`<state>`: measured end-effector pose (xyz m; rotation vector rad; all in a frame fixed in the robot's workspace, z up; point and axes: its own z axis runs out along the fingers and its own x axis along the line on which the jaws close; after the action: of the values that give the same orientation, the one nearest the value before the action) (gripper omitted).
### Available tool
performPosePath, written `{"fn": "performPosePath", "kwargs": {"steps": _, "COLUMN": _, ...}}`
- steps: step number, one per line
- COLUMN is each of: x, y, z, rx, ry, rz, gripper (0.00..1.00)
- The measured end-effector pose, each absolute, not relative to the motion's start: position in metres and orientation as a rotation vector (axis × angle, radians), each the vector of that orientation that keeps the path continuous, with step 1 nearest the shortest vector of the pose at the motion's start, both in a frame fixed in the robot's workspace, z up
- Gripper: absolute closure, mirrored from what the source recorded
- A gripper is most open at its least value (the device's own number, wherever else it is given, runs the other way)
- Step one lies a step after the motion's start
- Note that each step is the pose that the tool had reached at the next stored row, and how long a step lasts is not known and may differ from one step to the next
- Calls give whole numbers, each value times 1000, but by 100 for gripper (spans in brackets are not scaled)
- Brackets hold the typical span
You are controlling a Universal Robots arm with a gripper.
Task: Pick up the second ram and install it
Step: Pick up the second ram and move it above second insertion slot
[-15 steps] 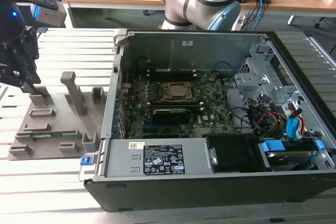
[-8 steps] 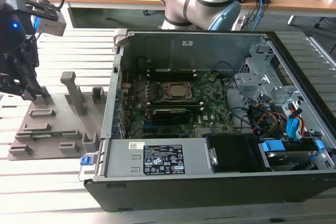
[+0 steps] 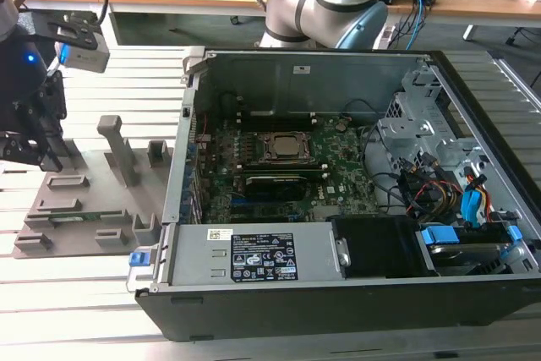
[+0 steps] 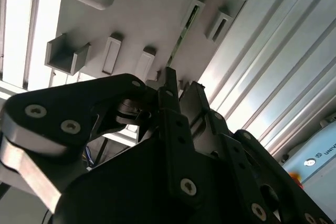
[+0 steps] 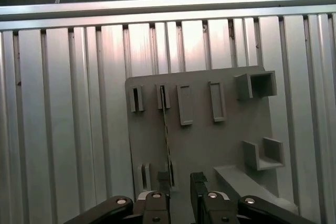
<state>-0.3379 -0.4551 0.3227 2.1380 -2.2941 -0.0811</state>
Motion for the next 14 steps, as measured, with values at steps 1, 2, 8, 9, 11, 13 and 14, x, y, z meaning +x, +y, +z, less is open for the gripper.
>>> {"fn": "performPosePath", "kwargs": {"steps": 1, "x": -338, "y": -456, "z": 319, "rx": 2138, "ry": -2294, "rz": -81, "gripper": 70}}
{"fn": "performPosePath", "kwargs": {"steps": 2, "x": -338, "y": -456, "z": 315, "rx": 2138, "ry": -2294, "rz": -81, "gripper": 70}}
{"fn": "performPosePath", "kwargs": {"steps": 8, "x": -339, "y": -460, "z": 302, "rx": 2142, "ry": -2291, "rz": -81, "gripper": 70}}
{"fn": "performPosePath", "kwargs": {"steps": 9, "x": -339, "y": -460, "z": 299, "rx": 2143, "ry": -2289, "rz": -81, "gripper": 70}}
{"fn": "performPosePath", "kwargs": {"steps": 11, "x": -339, "y": -461, "z": 293, "rx": 2145, "ry": -2287, "rz": -81, "gripper": 70}}
{"fn": "performPosePath", "kwargs": {"steps": 13, "x": -339, "y": -462, "z": 289, "rx": 2147, "ry": -2286, "rz": -81, "gripper": 70}}
{"fn": "performPosePath", "kwargs": {"steps": 14, "x": -339, "y": -462, "z": 287, "rx": 2147, "ry": -2285, "rz": -81, "gripper": 70}}
